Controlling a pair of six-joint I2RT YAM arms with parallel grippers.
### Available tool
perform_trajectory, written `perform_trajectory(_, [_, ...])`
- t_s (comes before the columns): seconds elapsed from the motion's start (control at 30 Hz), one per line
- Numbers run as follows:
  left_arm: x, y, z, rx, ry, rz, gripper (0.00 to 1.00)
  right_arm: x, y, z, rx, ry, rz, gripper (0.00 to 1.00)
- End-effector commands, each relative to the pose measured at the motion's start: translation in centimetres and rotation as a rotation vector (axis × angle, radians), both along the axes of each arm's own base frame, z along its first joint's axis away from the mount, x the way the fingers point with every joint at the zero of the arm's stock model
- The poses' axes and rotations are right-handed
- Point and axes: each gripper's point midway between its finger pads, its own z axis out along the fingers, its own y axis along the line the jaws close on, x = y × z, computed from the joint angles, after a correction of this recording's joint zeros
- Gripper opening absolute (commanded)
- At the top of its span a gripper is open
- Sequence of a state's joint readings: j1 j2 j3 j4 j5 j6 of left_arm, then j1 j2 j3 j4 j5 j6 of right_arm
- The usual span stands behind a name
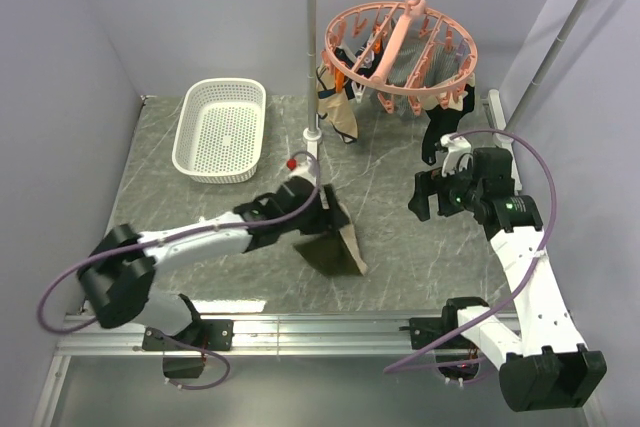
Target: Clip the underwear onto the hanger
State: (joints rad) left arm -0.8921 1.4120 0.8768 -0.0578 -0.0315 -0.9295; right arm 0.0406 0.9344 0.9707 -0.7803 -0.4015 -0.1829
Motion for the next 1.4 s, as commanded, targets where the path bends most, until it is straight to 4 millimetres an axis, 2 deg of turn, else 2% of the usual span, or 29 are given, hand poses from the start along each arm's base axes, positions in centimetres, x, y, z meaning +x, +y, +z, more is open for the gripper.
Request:
perform_trajectory(0.0, [1.6,-4.3,3.6,-0.207,-0.002,0.096,0.90,0.7,0.1,2.5,0.020,-0.051,-0.005,1.00])
perform_trajectory(0.03, [1.9,-5.2,2.7,-0.176,-0.009,0.069,0.94,0.8,0.0,2.6,0.015,-0.052,-0.006,1.00])
perform_trajectory(0.07, [2.4,-5.9,4.0,-0.139,-0.053,0.020,0.98,0.6,-0.1,2.4,0.005,-0.044,0.007,1.00])
perform_trajectory(0.13, [2.9,-6.0,3.4,-0.054,-0.054,-0.032,0.99,0.1,0.2,2.2,-0.001,-0.029,0.046,1.00])
perform_trajectory(0.17, [4.0,-4.8,3.4,-0.020,-0.060,-0.031,0.95,-0.5,0.2,1.7,-0.017,-0.009,0.073,0.99])
perform_trajectory(0.2, [3.8,-4.4,3.4,-0.035,-0.049,-0.069,0.91,-0.9,0.3,1.3,-0.018,0.006,0.094,0.97])
perform_trajectory(0.23, [4.1,-3.3,4.3,-0.047,-0.072,-0.077,0.88,-1.3,0.3,0.6,-0.021,0.029,0.106,0.97])
perform_trajectory(0.27, [4.7,-1.6,3.5,0.000,-0.101,-0.096,0.79,-1.8,0.3,0.1,-0.034,0.049,0.124,0.96])
perform_trajectory(0.33, [4.1,-0.2,3.4,0.027,-0.128,-0.175,0.69,-2.4,0.2,-1.4,-0.045,0.092,0.139,0.93])
perform_trajectory(0.37, [4.3,0.9,2.5,0.073,-0.152,-0.203,0.51,-2.5,0.1,-1.6,-0.053,0.107,0.138,0.91])
perform_trajectory(0.4, [4.2,0.9,2.3,0.087,-0.176,-0.242,0.44,-2.6,0.2,-1.7,-0.055,0.122,0.160,0.89])
perform_trajectory(0.43, [4.1,1.2,0.9,0.137,-0.164,-0.279,0.39,-2.9,0.3,-2.1,-0.057,0.146,0.174,0.88])
perform_trajectory(0.47, [4.5,0.9,1.1,0.168,-0.185,-0.309,0.31,-2.9,0.2,-2.3,-0.066,0.156,0.180,0.88])
perform_trajectory(0.5, [4.3,0.8,0.2,0.194,-0.162,-0.346,0.27,-2.9,0.1,-2.5,-0.073,0.170,0.185,0.86])
perform_trajectory(0.53, [4.3,0.5,-1.6,0.223,-0.128,-0.387,0.25,-2.7,-0.1,-3.0,-0.087,0.199,0.188,0.85])
perform_trajectory(0.6, [4.7,-0.6,-1.8,0.215,-0.138,-0.434,0.27,-3.3,-0.4,-3.7,-0.113,0.254,0.215,0.81])
perform_trajectory(0.63, [5.1,-1.0,-2.9,0.223,-0.130,-0.448,0.29,-3.4,-0.4,-4.1,-0.117,0.280,0.226,0.80])
perform_trajectory(0.67, [5.0,-1.6,-2.9,0.196,-0.130,-0.473,0.33,-4.0,-0.5,-4.4,-0.125,0.307,0.241,0.79])
perform_trajectory(0.73, [5.5,-2.5,-4.0,0.183,-0.119,-0.485,0.35,-4.5,-0.6,-4.8,-0.130,0.337,0.252,0.79])
perform_trajectory(0.77, [5.9,-3.0,-3.9,0.174,-0.122,-0.483,0.37,-4.7,-0.7,-5.0,-0.136,0.350,0.257,0.79])
perform_trajectory(0.8, [6.2,-3.2,-4.3,0.179,-0.113,-0.480,0.37,-4.9,-0.7,-5.1,-0.139,0.356,0.262,0.79])
perform_trajectory(0.83, [6.7,-3.3,-5.7,0.195,-0.083,-0.465,0.38,-5.1,-0.8,-5.4,-0.139,0.380,0.259,0.79])
perform_trajectory(0.9, [7.6,-3.9,-5.8,0.183,-0.080,-0.454,0.42,-5.4,-0.8,-6.0,-0.138,0.416,0.264,0.79])
perform_trajectory(0.93, [7.8,-3.9,-6.8,0.193,-0.060,-0.449,0.43,-5.5,-0.8,-6.2,-0.137,0.427,0.266,0.79])
perform_trajectory(1.03, [7.6,-4.5,-7.4,0.164,-0.020,-0.451,0.45,-5.6,-0.5,-7.1,-0.141,0.478,0.278,0.78])
perform_trajectory(1.07, [7.4,-4.4,-7.7,0.158,-0.006,-0.447,0.52,-5.6,-0.4,-7.2,-0.140,0.487,0.287,0.77])
perform_trajectory(1.17, [8.1,-3.2,-7.8,0.159,-0.004,-0.366,0.69,-5.2,0.0,-7.8,-0.144,0.511,0.308,0.77])
perform_trajectory(1.23, [9.1,-2.6,-6.5,0.119,-0.027,-0.318,0.67,-5.0,0.4,-8.1,-0.144,0.521,0.320,0.76])
perform_trajectory(1.37, [9.2,-2.3,-5.3,0.112,-0.052,-0.321,0.59,-5.0,1.2,-8.9,-0.136,0.566,0.348,0.73])
